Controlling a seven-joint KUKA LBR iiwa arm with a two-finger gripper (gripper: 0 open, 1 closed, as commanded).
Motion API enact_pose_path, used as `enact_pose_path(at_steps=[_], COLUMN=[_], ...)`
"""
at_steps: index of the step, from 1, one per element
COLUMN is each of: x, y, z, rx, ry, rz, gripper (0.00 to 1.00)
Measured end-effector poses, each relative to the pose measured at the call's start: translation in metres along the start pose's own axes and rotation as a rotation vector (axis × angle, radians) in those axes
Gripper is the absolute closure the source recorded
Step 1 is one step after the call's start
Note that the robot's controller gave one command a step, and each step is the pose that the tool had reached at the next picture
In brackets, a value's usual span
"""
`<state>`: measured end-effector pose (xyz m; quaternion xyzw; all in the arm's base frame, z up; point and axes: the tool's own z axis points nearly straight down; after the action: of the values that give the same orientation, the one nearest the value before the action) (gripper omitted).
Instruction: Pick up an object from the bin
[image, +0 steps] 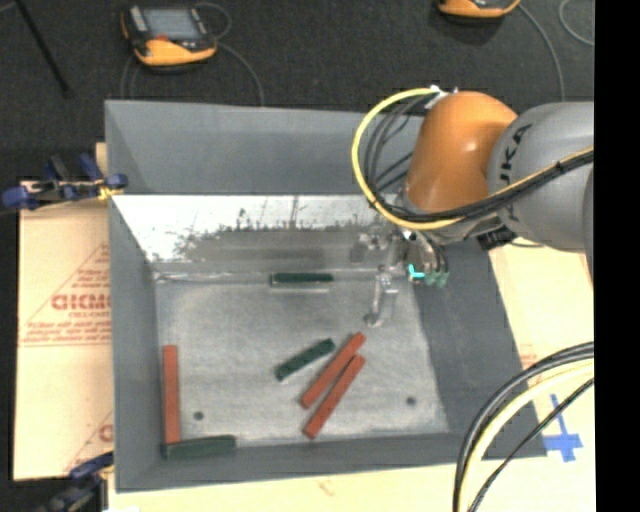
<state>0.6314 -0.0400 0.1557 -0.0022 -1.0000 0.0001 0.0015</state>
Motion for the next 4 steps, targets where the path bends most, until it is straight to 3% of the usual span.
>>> enact_pose_path(at_steps=[1, 2, 3, 4], x=[-0.002, 0.021, 0.033, 0.049], y=[0.000, 0.008, 0.026, 0.040], z=[-0.005, 0.065, 0.081, 0.068], rx=[0.001, -0.001, 0.000, 0.001], ry=[-0.008, -0.012, -0.004, -0.006], rz=[-0.001, 0.055, 0.169, 0.022], gripper=[0.00, 0.00, 0.00, 0.00])
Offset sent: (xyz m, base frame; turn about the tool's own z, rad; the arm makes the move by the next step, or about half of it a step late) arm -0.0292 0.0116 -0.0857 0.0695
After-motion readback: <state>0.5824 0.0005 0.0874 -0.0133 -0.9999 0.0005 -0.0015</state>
